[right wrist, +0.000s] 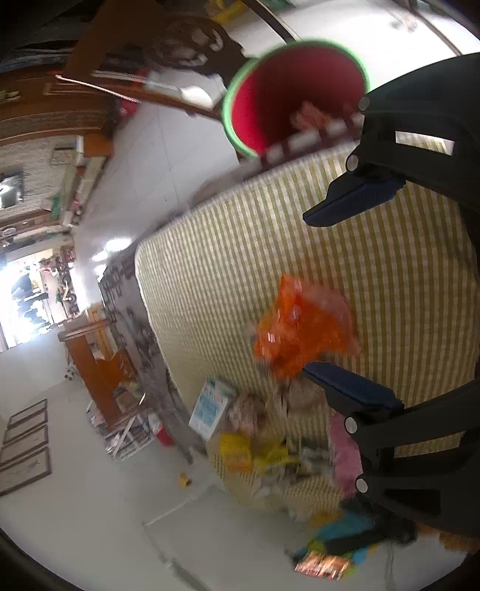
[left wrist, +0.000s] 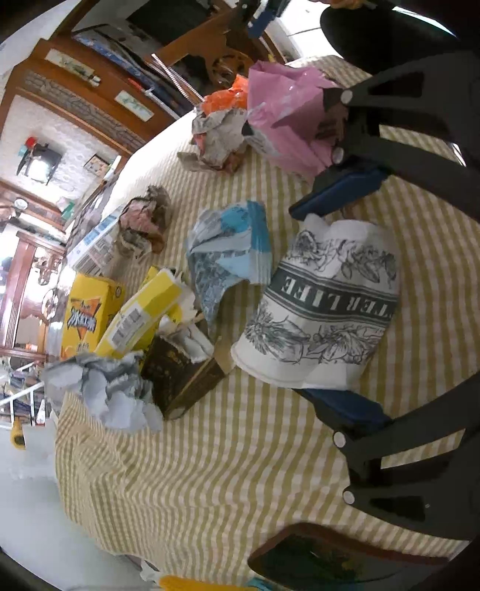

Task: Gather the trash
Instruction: 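Grasp the white paper cup with the left tool while the right tool grasps pink wrappers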

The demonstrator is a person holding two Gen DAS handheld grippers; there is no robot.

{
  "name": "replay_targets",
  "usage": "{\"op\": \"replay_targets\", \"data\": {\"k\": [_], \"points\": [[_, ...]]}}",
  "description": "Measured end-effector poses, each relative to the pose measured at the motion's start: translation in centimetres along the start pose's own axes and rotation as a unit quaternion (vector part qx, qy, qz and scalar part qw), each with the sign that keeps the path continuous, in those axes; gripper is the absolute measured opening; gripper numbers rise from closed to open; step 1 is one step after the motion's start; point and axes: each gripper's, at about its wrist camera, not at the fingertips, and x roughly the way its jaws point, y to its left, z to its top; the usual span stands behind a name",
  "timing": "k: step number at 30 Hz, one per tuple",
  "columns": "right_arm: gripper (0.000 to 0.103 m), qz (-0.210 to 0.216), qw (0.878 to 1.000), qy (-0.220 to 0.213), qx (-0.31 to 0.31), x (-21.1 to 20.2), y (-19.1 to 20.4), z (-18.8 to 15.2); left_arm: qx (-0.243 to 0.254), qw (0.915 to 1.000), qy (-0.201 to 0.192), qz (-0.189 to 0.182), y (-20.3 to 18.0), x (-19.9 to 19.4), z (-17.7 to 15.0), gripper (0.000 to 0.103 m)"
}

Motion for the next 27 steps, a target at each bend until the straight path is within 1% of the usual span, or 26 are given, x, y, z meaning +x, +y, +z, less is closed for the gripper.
{"op": "replay_targets", "data": {"k": [2, 5, 7, 8, 11, 12, 13, 14, 15, 18, 20, 23, 26, 27], "points": [[0.075, 0.031, 0.999, 0.022, 0.002, 1.0, 0.8, -0.4, -0.014, 0.9999, -0.004, -0.003, 0.5, -0.3, -0.2, 0.083], [0.077, 0.07, 0.994, 0.078, -0.029, 3.6, 3.7, -1.7, -0.022, 0.9997, -0.007, -0.001, 0.9, -0.5, -0.3, 0.083], [0.078, 0.09, 0.99, 0.099, -0.048, 4.8, 5.6, -2.6, -0.026, 0.9996, -0.01, 0.006, 1.2, -0.6, -0.3, 0.083], [0.079, 0.101, 0.988, 0.105, -0.059, 5.3, 6.8, -3.1, -0.029, 0.9995, -0.011, 0.007, 1.3, -0.7, -0.3, 0.083], [0.088, 0.122, 0.982, 0.11, -0.091, 6.1, 9.9, -4.0, -0.032, 0.9994, -0.01, 0.005, 1.5, -0.5, -0.2, 0.083], [0.088, 0.125, 0.981, 0.11, -0.103, 6.3, 10.7, -4.2, -0.031, 0.9995, -0.01, 0.006, 1.4, -0.5, -0.2, 0.083], [0.088, 0.126, 0.978, 0.111, -0.122, 6.5, 11.8, -4.5, -0.028, 0.9995, -0.009, 0.007, 1.4, -0.4, -0.3, 0.083], [0.091, 0.123, 0.976, 0.111, -0.138, 6.7, 12.6, -4.9, -0.026, 0.9996, -0.009, 0.009, 1.3, -0.4, -0.3, 0.083], [0.096, 0.118, 0.975, 0.109, -0.154, 6.9, 13.4, -5.2, -0.024, 0.9996, -0.008, 0.01, 1.3, -0.4, -0.3, 0.083], [0.096, 0.099, 0.97, 0.102, -0.198, 7.8, 15.0, -6.1, -0.025, 0.9996, -0.008, 0.01, 1.3, -0.4, -0.3, 0.083], [0.096, 0.074, 0.968, 0.096, -0.22, 8.4, 15.5, -6.5, -0.025, 0.9996, -0.008, 0.009, 1.3, -0.3, -0.2, 0.083], [0.096, 0.043, 0.967, 0.085, -0.234, 9.2, 15.6, -6.9, -0.026, 0.9996, -0.008, 0.009, 1.3, -0.3, -0.2, 0.083], [0.095, 0.045, 0.97, 0.084, -0.224, 9.6, 15.0, -6.7, -0.03, 0.9995, -0.006, 0.005, 1.4, -0.2, -0.2, 0.083], [0.09, 0.045, 0.971, 0.084, -0.219, 9.7, 14.8, -6.5, -0.033, 0.9994, -0.006, 0.003, 1.5, -0.1, -0.2, 0.083]]}}
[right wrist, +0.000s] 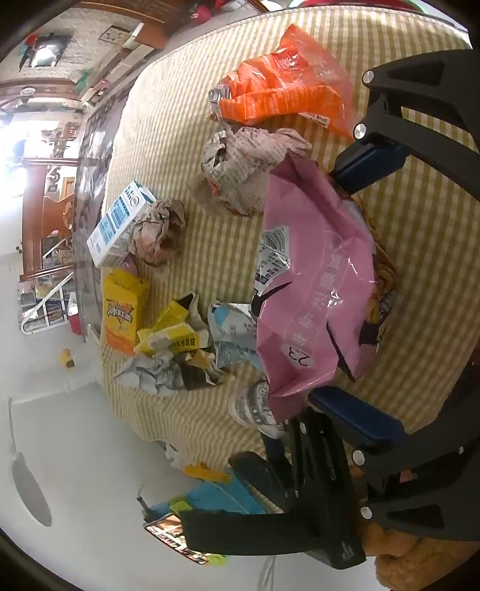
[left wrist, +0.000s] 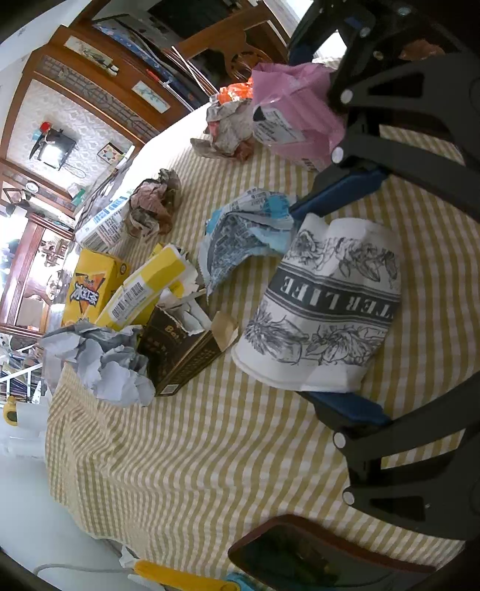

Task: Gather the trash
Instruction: 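Grasp the white paper cup with the left tool while the right tool grasps pink wrappers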

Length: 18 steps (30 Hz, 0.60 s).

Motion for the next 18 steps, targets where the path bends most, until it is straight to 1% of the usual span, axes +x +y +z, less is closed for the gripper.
{"op": "replay_targets", "data": {"k": [1, 2, 3, 4, 5, 6, 7, 8, 11, 12, 15, 18], "points": [[0.086, 0.002, 1.0, 0.0, 0.003, 0.0, 0.0, 0.0, -0.001, 1.0, 0.0, -0.001, 0.0, 0.0, 0.0, 0.083], [0.076, 0.006, 1.0, 0.002, 0.007, 0.1, -0.3, 0.0, -0.001, 1.0, 0.0, 0.0, 0.0, 0.0, 0.0, 0.083], [0.061, 0.008, 1.0, 0.004, 0.01, 0.1, -0.4, 0.1, 0.0, 1.0, 0.0, 0.0, 0.0, 0.0, 0.0, 0.083], [0.057, 0.012, 1.0, 0.003, 0.012, 0.0, -0.4, 0.0, 0.0, 1.0, 0.0, 0.0, 0.0, 0.0, 0.0, 0.083], [0.049, 0.019, 1.0, 0.0, 0.014, -0.2, -0.4, 0.1, 0.0, 1.0, 0.0, 0.0, 0.1, 0.0, 0.0, 0.083], [0.044, 0.023, 1.0, -0.003, 0.016, -0.4, -0.5, 0.1, -0.001, 1.0, 0.0, -0.001, 0.1, 0.0, 0.0, 0.083], [0.041, 0.022, 1.0, -0.008, 0.014, -0.7, -0.5, 0.1, -0.002, 1.0, 0.0, -0.001, 0.1, 0.0, 0.0, 0.082], [0.037, 0.023, 1.0, -0.013, 0.011, -1.0, -0.5, 0.2, -0.003, 1.0, 0.0, -0.002, 0.2, 0.0, 0.0, 0.082], [0.035, 0.026, 0.999, -0.037, 0.007, -2.5, -0.3, 0.4, -0.009, 0.9999, -0.003, -0.004, 0.3, -0.1, -0.1, 0.082], [0.032, 0.028, 0.999, -0.046, 0.006, -3.2, -0.4, 0.6, -0.012, 0.9999, -0.005, -0.005, 0.4, -0.2, -0.1, 0.082], [0.031, 0.025, 0.997, -0.066, 0.005, -4.7, -0.5, 0.8, -0.018, 0.9996, -0.019, -0.005, 0.5, -0.7, -0.1, 0.082], [0.031, 0.02, 0.996, -0.084, 0.014, -6.2, -1.2, 1.1, -0.013, 0.9992, -0.038, -0.002, 0.3, -1.5, -0.1, 0.082]]}}
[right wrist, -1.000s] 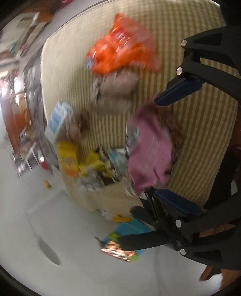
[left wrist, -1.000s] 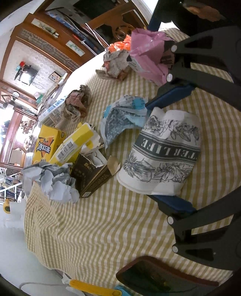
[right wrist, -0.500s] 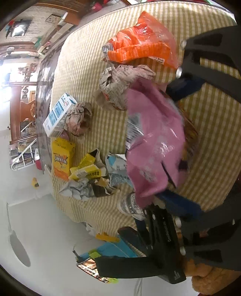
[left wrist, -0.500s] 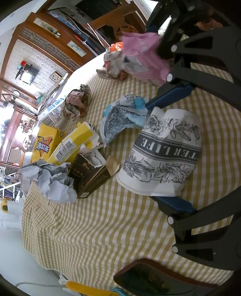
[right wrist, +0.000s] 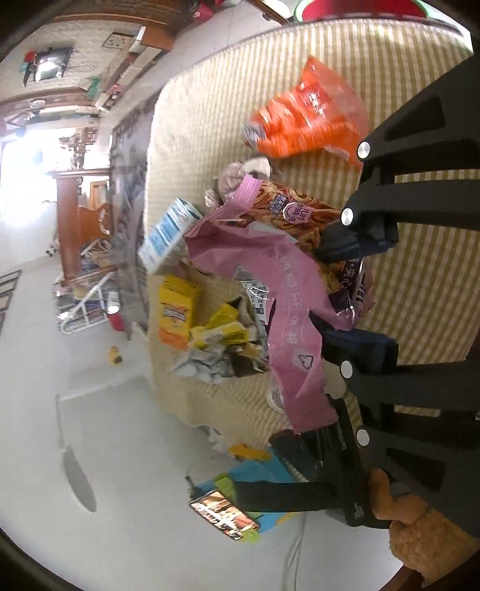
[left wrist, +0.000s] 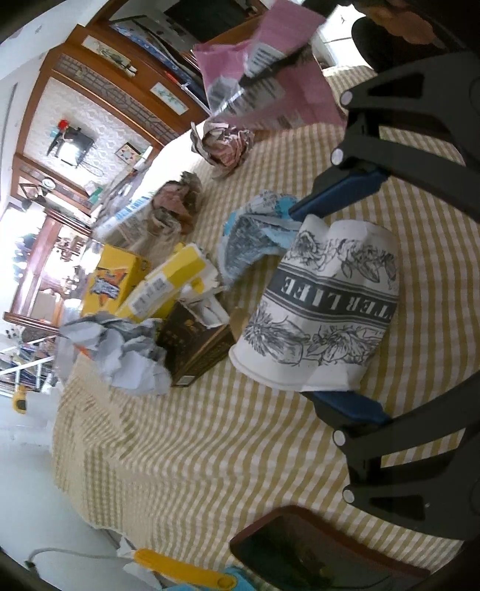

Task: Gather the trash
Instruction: 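Grasp the white paper cup with the left tool while the right tool grasps pink wrappers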

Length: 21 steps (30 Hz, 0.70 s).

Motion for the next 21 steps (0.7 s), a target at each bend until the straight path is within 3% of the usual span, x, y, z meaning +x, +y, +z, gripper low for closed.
{"op": "replay_targets", "data": {"k": [15, 21], "points": [[0.031, -0.036, 0.997, -0.052, 0.035, -4.9, -4.1, -0.3, 0.061, 0.9959, -0.051, 0.042, -2.7, -1.9, -0.8, 0.081], [0.031, -0.053, 0.995, -0.062, 0.058, -6.6, -6.5, -1.1, 0.053, 0.997, -0.053, 0.016, -4.9, -3.1, -1.2, 0.081]]}}
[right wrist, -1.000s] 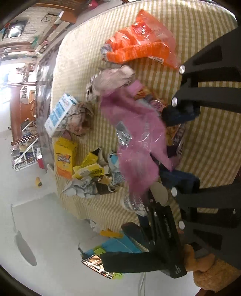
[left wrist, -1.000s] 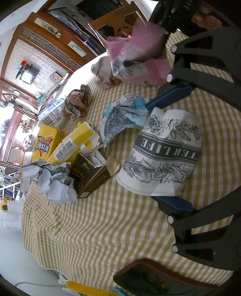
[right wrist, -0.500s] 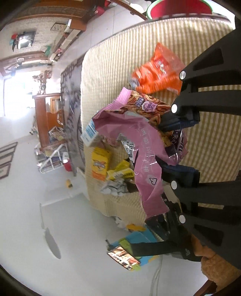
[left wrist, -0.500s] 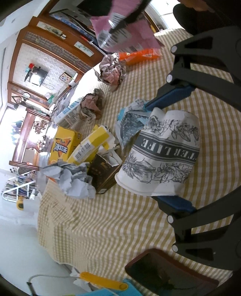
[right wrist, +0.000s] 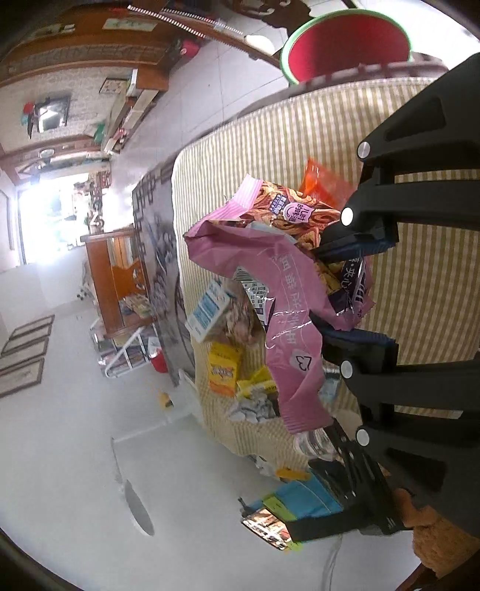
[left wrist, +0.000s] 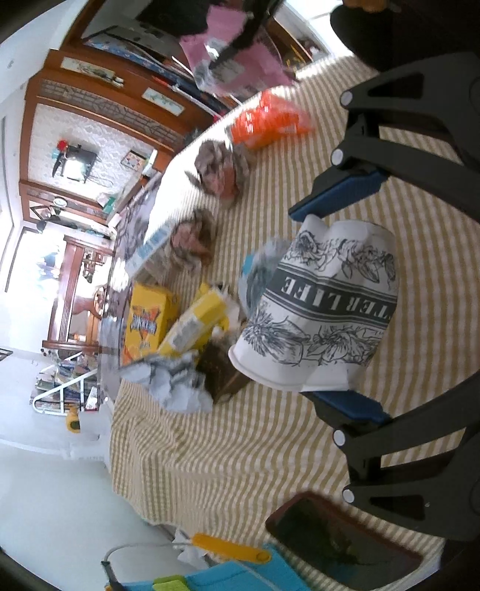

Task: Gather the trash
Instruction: 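Carry cup and pink wrappers over the red bucket and open both tools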

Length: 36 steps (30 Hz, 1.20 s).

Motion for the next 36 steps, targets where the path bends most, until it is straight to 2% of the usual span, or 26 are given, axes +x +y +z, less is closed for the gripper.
{"op": "replay_targets", "data": {"k": [7, 17, 21, 27, 30, 36], "points": [[0.031, -0.018, 1.0, -0.01, 0.022, -1.7, -2.6, 0.1, -0.001, 0.9982, 0.017, -0.058, -4.6, 0.0, 0.7, 0.081], [0.032, -0.041, 0.996, -0.032, 0.066, -5.4, -7.6, 0.3, 0.062, 0.9904, 0.002, -0.123, -13.7, -0.2, 3.1, 0.081], [0.032, -0.064, 0.993, -0.051, 0.08, -7.3, -10.0, 0.3, 0.093, 0.9858, 0.001, -0.14, -16.8, 0.3, 3.6, 0.081], [0.032, -0.101, 0.984, -0.066, 0.13, -9.2, -15.1, -0.8, 0.122, 0.9758, 0.032, -0.179, -22.0, 3.0, 4.3, 0.081], [0.032, -0.121, 0.975, -0.064, 0.173, -9.9, -18.7, -2.2, 0.136, 0.9685, 0.049, -0.203, -25.2, 4.6, 4.4, 0.081], [0.032, -0.146, 0.961, -0.059, 0.228, -10.8, -23.4, -4.3, 0.168, 0.9539, 0.074, -0.237, -31.0, 7.0, 4.1, 0.081]]}}
